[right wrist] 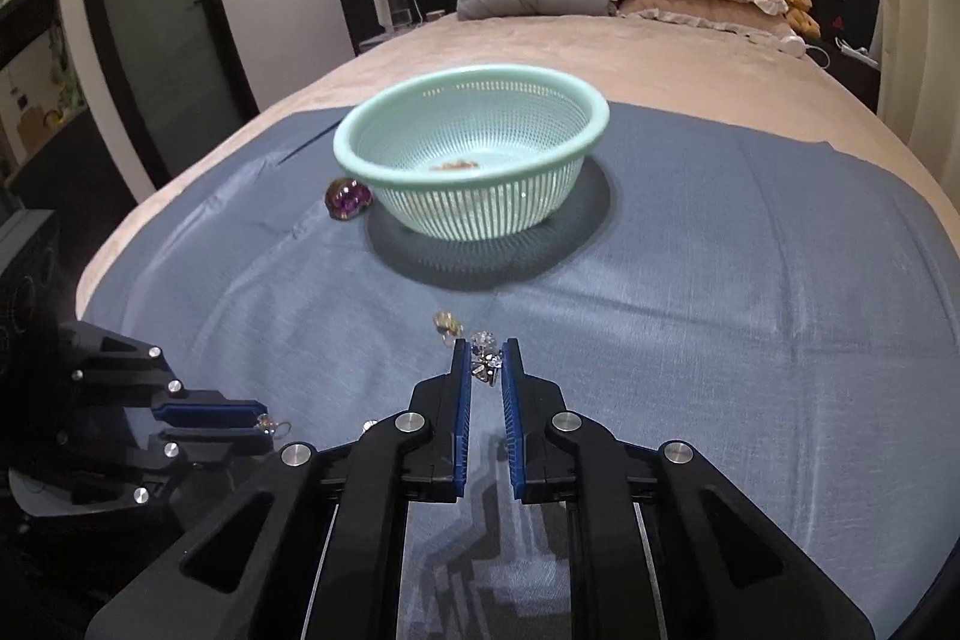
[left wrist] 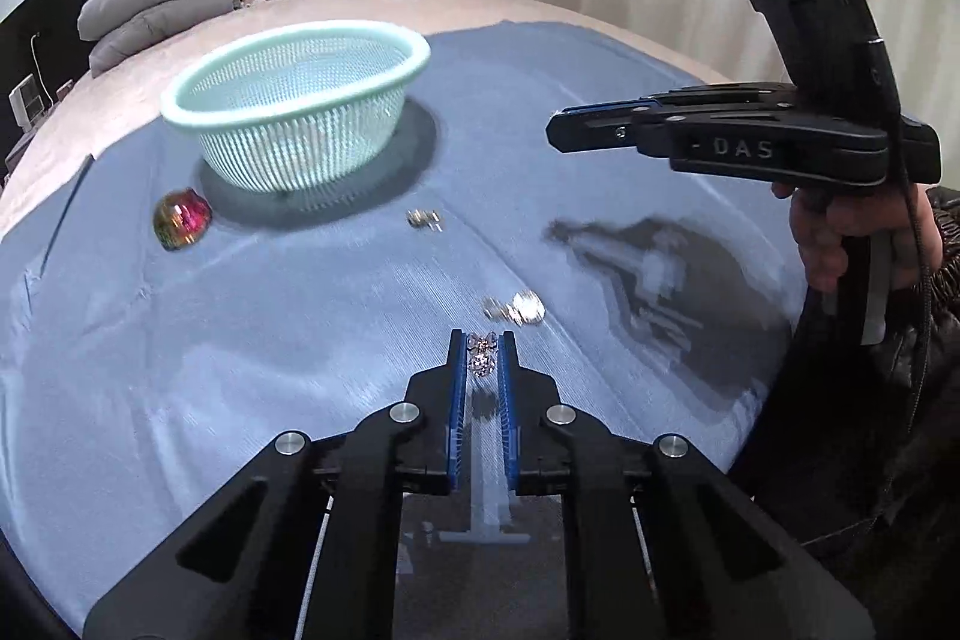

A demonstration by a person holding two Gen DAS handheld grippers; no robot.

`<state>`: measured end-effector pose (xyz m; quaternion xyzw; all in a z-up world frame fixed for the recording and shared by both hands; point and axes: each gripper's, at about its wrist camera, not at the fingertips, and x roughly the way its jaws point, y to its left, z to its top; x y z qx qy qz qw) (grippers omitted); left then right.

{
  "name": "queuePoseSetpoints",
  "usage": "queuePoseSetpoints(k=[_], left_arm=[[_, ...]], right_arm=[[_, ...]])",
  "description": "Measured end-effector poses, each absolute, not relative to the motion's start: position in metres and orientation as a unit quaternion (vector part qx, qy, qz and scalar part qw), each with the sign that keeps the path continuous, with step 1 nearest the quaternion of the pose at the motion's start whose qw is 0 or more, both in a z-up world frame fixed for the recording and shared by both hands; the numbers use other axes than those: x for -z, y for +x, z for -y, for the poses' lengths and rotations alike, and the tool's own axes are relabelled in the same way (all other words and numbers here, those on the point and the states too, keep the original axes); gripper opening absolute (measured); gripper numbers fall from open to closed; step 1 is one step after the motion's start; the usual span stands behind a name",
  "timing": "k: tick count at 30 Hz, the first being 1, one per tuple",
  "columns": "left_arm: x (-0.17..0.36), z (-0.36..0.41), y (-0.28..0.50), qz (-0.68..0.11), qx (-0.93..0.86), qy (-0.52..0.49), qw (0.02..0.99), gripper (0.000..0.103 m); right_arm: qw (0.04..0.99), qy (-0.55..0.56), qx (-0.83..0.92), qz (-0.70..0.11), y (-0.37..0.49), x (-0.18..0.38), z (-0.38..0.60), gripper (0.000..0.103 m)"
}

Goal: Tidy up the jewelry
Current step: 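Carry both charms into the colander and open both tools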

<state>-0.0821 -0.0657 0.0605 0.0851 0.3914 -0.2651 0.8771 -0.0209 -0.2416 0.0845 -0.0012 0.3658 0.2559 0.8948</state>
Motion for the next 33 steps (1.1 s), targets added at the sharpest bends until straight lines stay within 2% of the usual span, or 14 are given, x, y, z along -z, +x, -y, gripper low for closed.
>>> queuePoseSetpoints(k=[8, 15, 22, 33], left_arm=[[-0.126, 0.049, -0.032, -0.33, 0.242, 0.089, 0.908, 0.011], [-0.167, 0.029, 0.034, -0.306, 0.225, 0.086, 0.921, 0.011], [-0.137, 0.028, 0.09, -0.352, 0.225, 0.087, 0.904, 0.011], [-0.085, 0.024, 0.117, -0.407, 0.215, 0.082, 0.884, 0.011]], right_arm=[[0.908, 0.0, -0.275, -0.317, 0.022, -0.144, 0.212, 0.01], [0.906, -0.02, -0.276, -0.319, 0.076, -0.156, 0.185, 0.01], [0.894, -0.049, -0.265, -0.359, 0.117, -0.12, 0.165, 0.01], [0.881, -0.056, -0.25, -0.397, 0.139, -0.077, 0.162, 0.01]])
